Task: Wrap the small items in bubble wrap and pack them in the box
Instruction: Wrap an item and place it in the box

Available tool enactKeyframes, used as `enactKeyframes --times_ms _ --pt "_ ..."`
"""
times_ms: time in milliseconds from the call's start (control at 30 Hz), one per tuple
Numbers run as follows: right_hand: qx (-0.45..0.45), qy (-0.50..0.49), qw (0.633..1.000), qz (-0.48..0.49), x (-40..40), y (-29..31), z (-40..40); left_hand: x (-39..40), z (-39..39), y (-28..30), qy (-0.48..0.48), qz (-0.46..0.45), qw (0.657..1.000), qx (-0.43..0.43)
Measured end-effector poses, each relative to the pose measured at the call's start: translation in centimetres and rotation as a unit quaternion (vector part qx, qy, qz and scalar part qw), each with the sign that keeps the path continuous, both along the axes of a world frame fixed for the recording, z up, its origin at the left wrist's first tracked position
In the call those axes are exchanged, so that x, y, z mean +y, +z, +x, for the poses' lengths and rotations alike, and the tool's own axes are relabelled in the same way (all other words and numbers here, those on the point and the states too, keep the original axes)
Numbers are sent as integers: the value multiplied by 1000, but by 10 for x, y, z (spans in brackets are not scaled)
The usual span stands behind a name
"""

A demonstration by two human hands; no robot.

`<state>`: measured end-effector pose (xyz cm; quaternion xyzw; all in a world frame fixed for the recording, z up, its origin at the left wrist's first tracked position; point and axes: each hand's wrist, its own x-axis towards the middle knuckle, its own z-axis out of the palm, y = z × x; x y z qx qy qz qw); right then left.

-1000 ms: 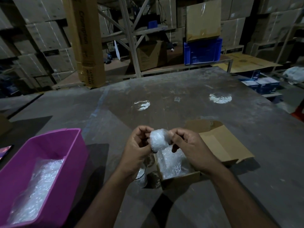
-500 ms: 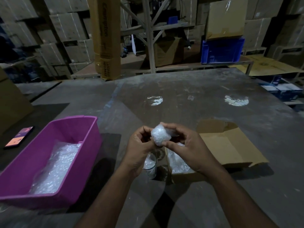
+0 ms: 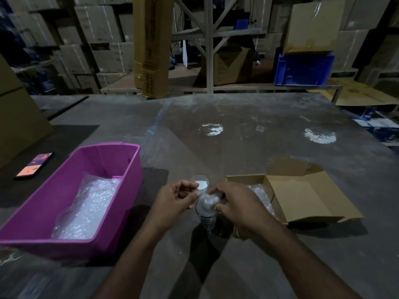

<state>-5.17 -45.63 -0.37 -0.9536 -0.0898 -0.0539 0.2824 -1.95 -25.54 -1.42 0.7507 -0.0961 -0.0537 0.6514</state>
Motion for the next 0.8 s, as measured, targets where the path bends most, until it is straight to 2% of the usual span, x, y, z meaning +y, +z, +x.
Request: enactKeyframes --times_ms 200,467,567,667,800 --pt "10 -29 999 -33 12 -3 0 4 -1 -13 -42 106 993 -18" --pt "11 -47 998 -41 22 0 7 11 6 -14 -40 55 998 -1" --pt "18 -48 996 -72 25 0 8 12 7 -14 -48 51 997 12" --pt "41 -48 993 -101 28 0 7 10 7 -20 -62 82 995 7" --pt "16 -46 990 -133 31 4 5 4 12 -32 -27 141 990 -15"
